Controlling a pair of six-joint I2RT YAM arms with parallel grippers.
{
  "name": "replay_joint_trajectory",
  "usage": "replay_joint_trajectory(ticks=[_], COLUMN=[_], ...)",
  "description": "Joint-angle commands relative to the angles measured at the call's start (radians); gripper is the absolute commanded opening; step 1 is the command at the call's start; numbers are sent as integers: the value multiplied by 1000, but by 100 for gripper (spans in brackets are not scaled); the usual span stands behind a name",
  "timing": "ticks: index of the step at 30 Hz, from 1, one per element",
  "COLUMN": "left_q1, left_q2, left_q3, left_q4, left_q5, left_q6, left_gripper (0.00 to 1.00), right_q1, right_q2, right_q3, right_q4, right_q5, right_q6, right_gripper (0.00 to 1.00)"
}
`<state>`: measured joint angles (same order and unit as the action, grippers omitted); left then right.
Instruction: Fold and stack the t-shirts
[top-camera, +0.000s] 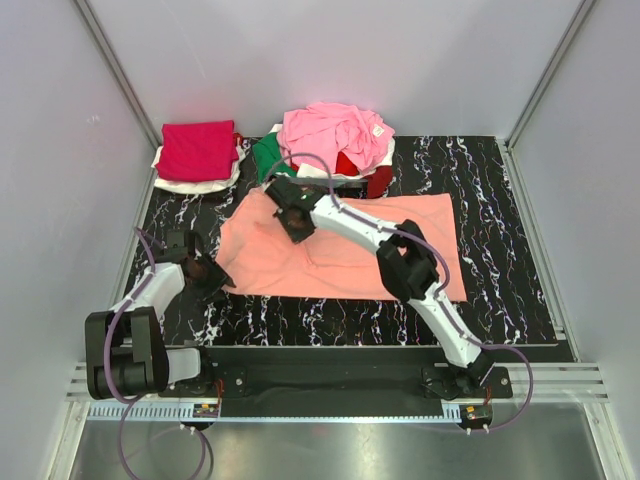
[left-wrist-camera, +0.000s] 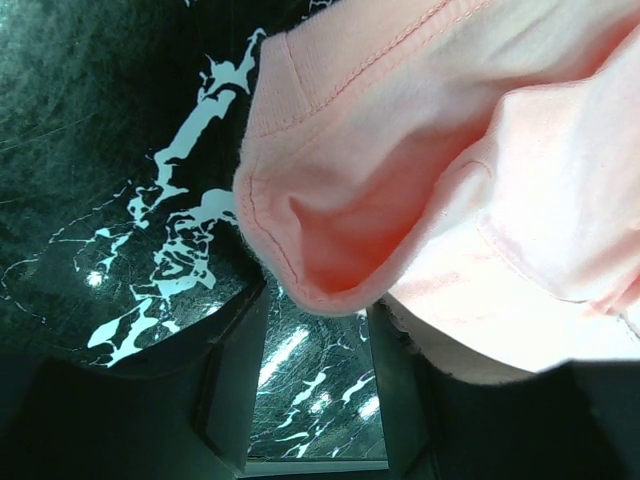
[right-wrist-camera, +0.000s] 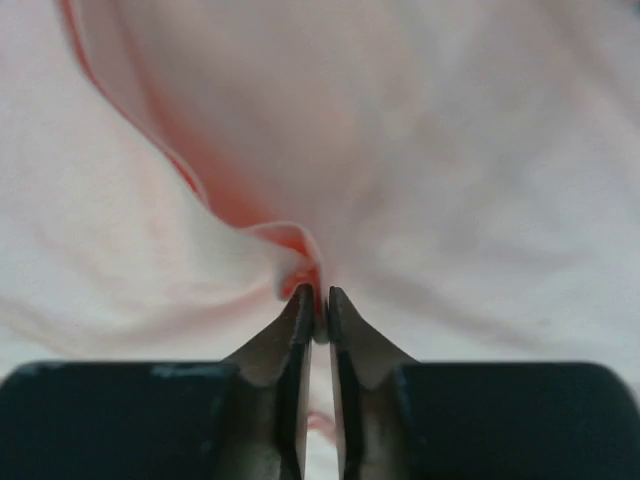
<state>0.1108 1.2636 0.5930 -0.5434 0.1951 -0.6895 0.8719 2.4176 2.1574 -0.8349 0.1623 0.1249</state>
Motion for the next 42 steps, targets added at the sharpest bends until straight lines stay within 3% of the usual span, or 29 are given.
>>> replay_joint_trajectory(ticks=[1,2,5,8,11,13,18,22,25,31,36,42], left_q1=[7,7,7,7,7,9,9,15,15,18,21,23], left_q2=[-23,-24,-43,-72,-131,-193,-288,-248,-189,-107,-53,-30], left_q3=[2,1,-1,4,19,42,44,2,-36,-47,-45,-44], left_q4=[-1,-4,-18,-33,-56,-81,-89,-29,55,152,195,217], left_q5=[23,21,18,17,-9,-51,-140,-149,-141,-169,-163,-146], left_q6=[-4,-4,-7,-19,-33,-36,-36,-38,-44,-48,-54,-54], left_gripper=[48,48,49,52,61,70,78,76,73,68,63,57], right_q1=[-83,-108,-135,-148,-159,-191,-356,-598,-698,-847,-979,-1038], right_q2=[-12,3,35,25,-40,-158,-604,-908,-1148,-1289,-1266,-1328], right_q3=[90,104,172,237,187,60,-537,-963,-1277,-1496,-1499,-1588], right_q4=[28,23,-1,-38,-35,-26,103,167,224,269,218,227], right_q5=[-35,-43,-49,-34,3,8,-56,-158,-228,-239,-216,-179], right_q6=[-10,-8,-4,1,25,80,357,537,633,707,676,725], right_gripper=[20,45,78,83,84,84,86,86,85,82,79,72])
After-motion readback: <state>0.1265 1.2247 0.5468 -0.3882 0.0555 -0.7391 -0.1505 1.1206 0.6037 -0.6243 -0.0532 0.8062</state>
